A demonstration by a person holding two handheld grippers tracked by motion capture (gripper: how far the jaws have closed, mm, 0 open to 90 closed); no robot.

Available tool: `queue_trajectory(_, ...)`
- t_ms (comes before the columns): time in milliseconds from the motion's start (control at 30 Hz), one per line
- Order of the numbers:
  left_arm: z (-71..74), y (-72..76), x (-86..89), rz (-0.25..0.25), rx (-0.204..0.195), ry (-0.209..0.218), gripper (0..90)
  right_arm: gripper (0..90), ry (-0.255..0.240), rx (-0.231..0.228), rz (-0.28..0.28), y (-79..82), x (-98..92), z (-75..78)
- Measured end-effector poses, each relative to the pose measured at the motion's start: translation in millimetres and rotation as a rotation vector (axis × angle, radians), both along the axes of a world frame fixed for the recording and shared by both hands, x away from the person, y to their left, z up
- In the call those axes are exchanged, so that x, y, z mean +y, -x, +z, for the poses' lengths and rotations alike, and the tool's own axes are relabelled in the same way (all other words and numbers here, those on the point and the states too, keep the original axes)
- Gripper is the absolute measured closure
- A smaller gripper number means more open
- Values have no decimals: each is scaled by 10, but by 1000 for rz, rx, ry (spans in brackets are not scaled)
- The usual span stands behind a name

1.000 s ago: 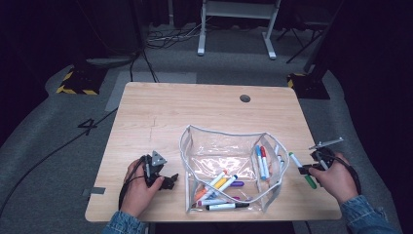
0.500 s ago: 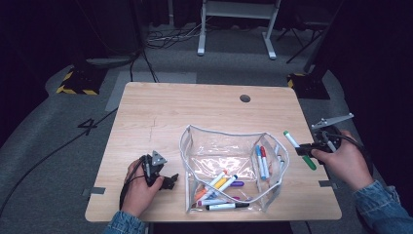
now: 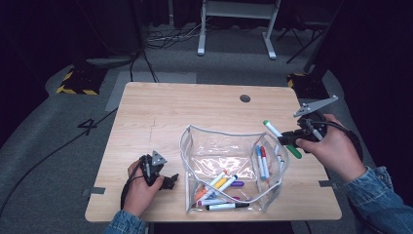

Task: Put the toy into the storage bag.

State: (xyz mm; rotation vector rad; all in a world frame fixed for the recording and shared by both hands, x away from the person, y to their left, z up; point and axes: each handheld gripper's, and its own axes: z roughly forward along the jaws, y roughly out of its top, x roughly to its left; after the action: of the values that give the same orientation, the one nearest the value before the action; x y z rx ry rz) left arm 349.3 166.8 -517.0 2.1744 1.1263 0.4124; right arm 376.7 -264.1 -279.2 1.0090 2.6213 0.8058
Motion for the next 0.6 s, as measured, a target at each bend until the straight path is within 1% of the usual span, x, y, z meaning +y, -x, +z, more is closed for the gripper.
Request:
queue_trajectory(100,-1,4,-2,1,5,3,3,771,14,3,42,36,167,41)
queue_trajectory(167,0,3,-1,1,3,1,3,771,23,-2,80,48,275,48)
queue_trajectory(267,0,2,-1,0,3,2,3,771,39,13,129,73,448,38)
queue_trajectory(433,1,2,-1,0,3,1,3,771,64,44,215,109,728,-31)
queue_trajectory(600,1,2,-1,0,3,1,3,771,100,70,275,125,959,-144)
